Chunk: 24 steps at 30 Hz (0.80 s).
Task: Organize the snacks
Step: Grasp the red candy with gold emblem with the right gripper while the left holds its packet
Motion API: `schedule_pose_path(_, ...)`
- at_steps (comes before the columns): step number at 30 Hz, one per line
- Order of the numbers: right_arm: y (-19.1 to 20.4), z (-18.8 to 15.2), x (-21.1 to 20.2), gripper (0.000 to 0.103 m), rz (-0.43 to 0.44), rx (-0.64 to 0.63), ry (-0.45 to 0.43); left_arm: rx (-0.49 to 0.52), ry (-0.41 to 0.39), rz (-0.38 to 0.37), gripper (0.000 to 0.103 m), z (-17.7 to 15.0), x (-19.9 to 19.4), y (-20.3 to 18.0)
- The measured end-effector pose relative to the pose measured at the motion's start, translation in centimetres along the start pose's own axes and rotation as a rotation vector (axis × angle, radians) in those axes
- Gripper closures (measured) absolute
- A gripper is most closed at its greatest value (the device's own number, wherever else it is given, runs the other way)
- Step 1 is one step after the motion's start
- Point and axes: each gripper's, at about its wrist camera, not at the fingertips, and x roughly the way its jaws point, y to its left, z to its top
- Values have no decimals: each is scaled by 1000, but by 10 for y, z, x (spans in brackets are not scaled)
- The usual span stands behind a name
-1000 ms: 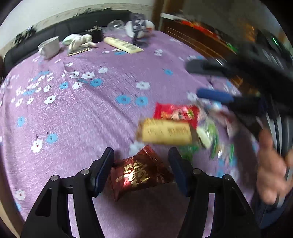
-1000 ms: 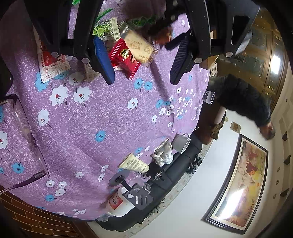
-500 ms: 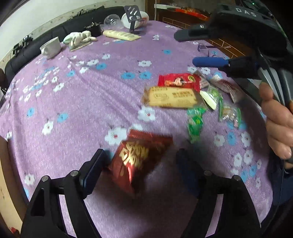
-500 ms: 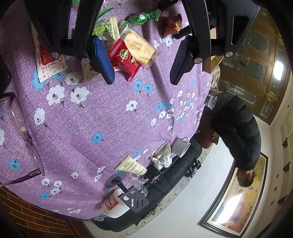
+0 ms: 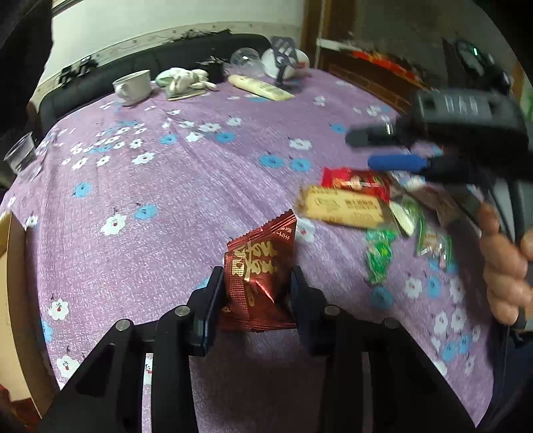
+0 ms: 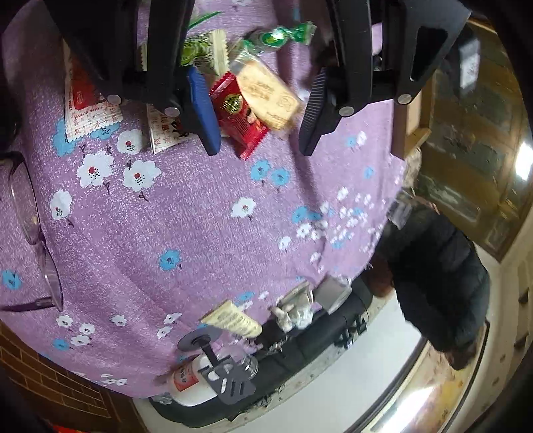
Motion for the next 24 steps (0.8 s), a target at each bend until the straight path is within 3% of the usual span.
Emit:
schedule_pose_path(7,21,-8,10,52,-134,-171,40,-107,-56,-30,69,2,-9,26)
schedule_pose_path(10,29,-15,13,58,-207,-249,38,-127,-55,-27,69,2,-8,31)
schedule_pose_path(12,32,-19,18,76,-267,-293,48,-137,-59,-28,69,1,-10,33)
schedule_pose_path(13,33,-21,19,76,-272,-302,47,-141,-62,-28,69,1,-10,34)
schedule_pose_path(16,37,-23,17,77,-268,-317,25,-147,-75,-24,69,0,-13,34)
schedule_pose_path(20,51,-26,1,78,-181,-333,-69,-163,-108,-25,69,1,-20,37)
schedule_pose_path(21,57,-29,-2,90,-162,-340,-92,-167,-113,-24,69,1,-21,38)
schedule_pose_path(24,72,-39,0,91,-90,-360,-91,-182,-145,-4,69,1,-26,42)
